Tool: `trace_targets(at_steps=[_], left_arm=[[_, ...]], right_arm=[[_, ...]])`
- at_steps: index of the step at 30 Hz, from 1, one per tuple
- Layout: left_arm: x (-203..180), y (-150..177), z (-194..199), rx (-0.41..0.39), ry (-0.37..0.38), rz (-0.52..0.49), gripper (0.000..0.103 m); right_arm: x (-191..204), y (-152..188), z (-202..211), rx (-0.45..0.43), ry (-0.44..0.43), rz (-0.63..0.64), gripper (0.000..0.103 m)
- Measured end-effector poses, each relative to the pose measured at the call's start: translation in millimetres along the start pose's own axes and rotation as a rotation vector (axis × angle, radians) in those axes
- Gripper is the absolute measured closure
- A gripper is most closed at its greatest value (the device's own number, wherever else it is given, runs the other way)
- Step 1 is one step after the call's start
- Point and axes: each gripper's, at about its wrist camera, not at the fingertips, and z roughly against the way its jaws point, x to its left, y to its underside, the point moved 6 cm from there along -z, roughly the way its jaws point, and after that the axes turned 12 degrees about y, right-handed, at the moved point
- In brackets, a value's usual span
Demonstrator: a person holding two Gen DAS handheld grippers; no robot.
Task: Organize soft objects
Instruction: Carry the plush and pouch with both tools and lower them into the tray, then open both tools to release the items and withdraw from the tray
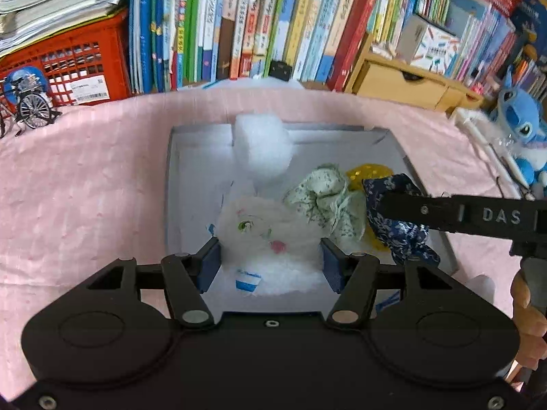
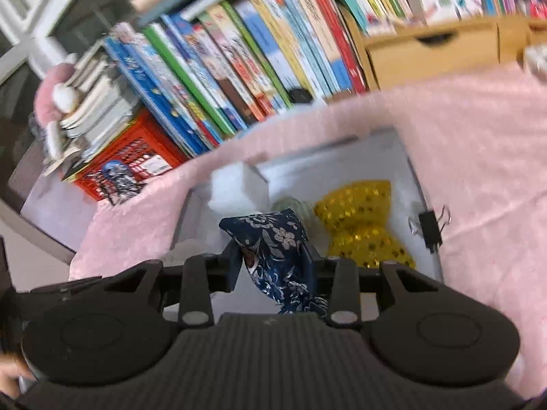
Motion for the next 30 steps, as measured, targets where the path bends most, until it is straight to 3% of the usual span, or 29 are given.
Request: trace_targets(at_steps=[12,24,27,30], left_arm=[[11.4,-2.1,-31.0,0.066,-0.018,0.019,0.044],[10.7,-4.1,-44.5,0.1,-0.035,0.01,0.043],[8.2,-2.7,-45.4,0.103,-0.042,0.002,0.043],[6.6,-3.0,-43.7,0.095,-0.038,0.004,0.038]], right_arm=[[-6.9,3.7,-38.2,0.107,0.084,-0.051,0.061],[-3.9,2.5,-45.4,0.11,0.094,-0.041,0.059],[-2.9,3.0,-45.2,0.103,0.097,-0.026,0.056],[-0.8,3.7,-44.1,0.097,0.104,-0.011,0.047]])
